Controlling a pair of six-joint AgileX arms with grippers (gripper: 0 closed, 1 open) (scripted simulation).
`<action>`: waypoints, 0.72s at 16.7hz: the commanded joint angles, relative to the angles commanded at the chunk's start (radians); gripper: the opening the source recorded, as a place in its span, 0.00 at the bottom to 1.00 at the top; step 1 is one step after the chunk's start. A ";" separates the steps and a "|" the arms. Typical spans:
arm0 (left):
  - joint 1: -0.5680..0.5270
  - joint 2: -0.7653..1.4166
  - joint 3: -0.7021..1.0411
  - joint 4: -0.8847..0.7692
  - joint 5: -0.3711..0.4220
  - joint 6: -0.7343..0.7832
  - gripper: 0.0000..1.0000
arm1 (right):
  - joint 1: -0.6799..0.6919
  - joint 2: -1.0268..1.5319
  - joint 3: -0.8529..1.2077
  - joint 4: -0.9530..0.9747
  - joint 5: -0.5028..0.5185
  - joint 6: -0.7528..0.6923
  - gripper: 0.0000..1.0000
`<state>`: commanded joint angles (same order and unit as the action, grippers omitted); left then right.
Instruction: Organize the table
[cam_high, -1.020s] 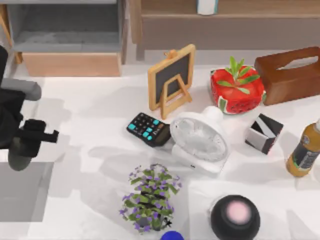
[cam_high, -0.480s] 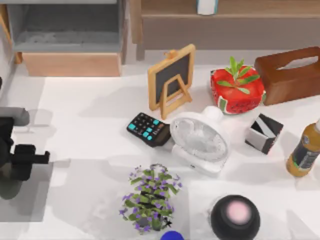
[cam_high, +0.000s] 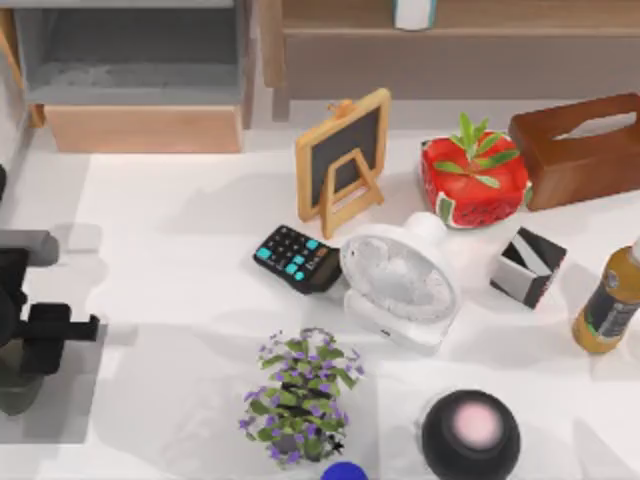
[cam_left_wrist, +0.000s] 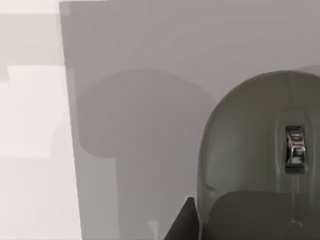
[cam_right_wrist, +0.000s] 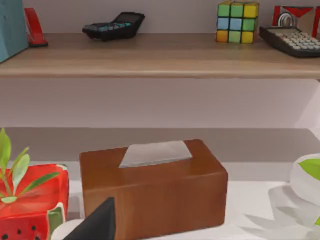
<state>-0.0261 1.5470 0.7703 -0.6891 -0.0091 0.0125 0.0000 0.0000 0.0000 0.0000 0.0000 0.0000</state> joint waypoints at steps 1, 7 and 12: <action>0.000 0.000 0.000 0.000 0.000 0.000 0.23 | 0.000 0.000 0.000 0.000 0.000 0.000 1.00; 0.000 0.000 0.000 0.000 0.000 0.000 0.68 | 0.000 0.000 0.000 0.000 0.000 0.000 1.00; 0.000 0.000 0.000 0.000 0.000 0.000 1.00 | 0.000 0.000 0.000 0.000 0.000 0.000 1.00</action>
<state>-0.0261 1.5470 0.7703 -0.6891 -0.0091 0.0125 0.0000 0.0000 0.0000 0.0000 0.0000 0.0000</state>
